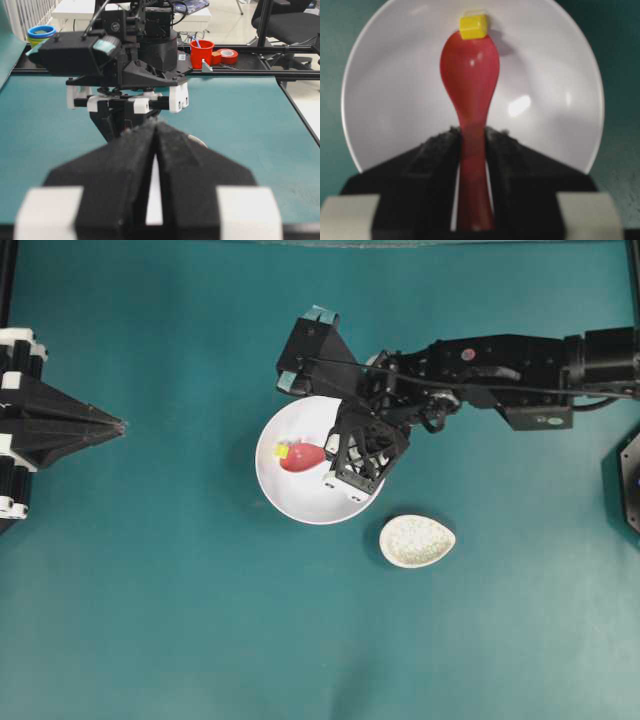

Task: Scoop the yellow hexagonal prism block from the bowl with a spoon using the right arm.

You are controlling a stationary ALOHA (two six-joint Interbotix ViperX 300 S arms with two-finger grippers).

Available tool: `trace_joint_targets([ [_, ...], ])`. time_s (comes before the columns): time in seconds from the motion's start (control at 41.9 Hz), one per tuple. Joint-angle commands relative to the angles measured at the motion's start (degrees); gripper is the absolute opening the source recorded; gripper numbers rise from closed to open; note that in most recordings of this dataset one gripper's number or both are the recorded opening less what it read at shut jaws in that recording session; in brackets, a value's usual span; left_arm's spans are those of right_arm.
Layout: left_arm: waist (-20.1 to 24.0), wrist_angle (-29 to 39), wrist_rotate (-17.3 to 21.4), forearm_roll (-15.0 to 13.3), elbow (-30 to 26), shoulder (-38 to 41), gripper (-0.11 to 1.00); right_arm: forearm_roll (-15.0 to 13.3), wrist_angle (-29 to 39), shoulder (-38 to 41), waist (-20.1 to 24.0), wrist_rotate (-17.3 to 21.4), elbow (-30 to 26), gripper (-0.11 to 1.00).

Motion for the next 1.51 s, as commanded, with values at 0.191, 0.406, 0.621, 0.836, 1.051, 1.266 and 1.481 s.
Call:
trace_joint_targets([
  [0.191,-0.09,-0.53,0.00,0.09,-0.70,0.53,0.00,0.00,-3.43,-3.25,0.35,0.18,1.58,0.24],
  [0.406,-0.09,-0.53,-0.09,0.09,-0.70,0.62,0.00,0.00,-4.66,-3.69,0.53,0.18,2.29,0.24],
  [0.621,-0.09,-0.53,0.00,0.09,-0.70,0.70,0.00,0.00,-7.38,-4.39,0.97,0.18,3.60,0.24],
  [0.836,-0.09,-0.35,0.00,0.09,-0.62,0.70,0.00,0.00,-11.60,-5.89,0.97,0.18,6.15,0.24],
  [1.051,-0.09,-0.53,0.00,0.09,-0.62,0.70,0.00,0.00,-14.68,-7.03,1.14,0.18,8.09,0.24],
  [1.266,-0.09,-0.53,0.00,0.00,-0.70,0.70,0.00,0.00,-16.61,-7.21,1.14,0.18,8.70,0.24],
  [1.481,-0.09,-0.35,0.00,0.09,-0.62,0.70,0.00,0.00,-18.02,-7.21,1.14,0.18,9.58,0.24],
])
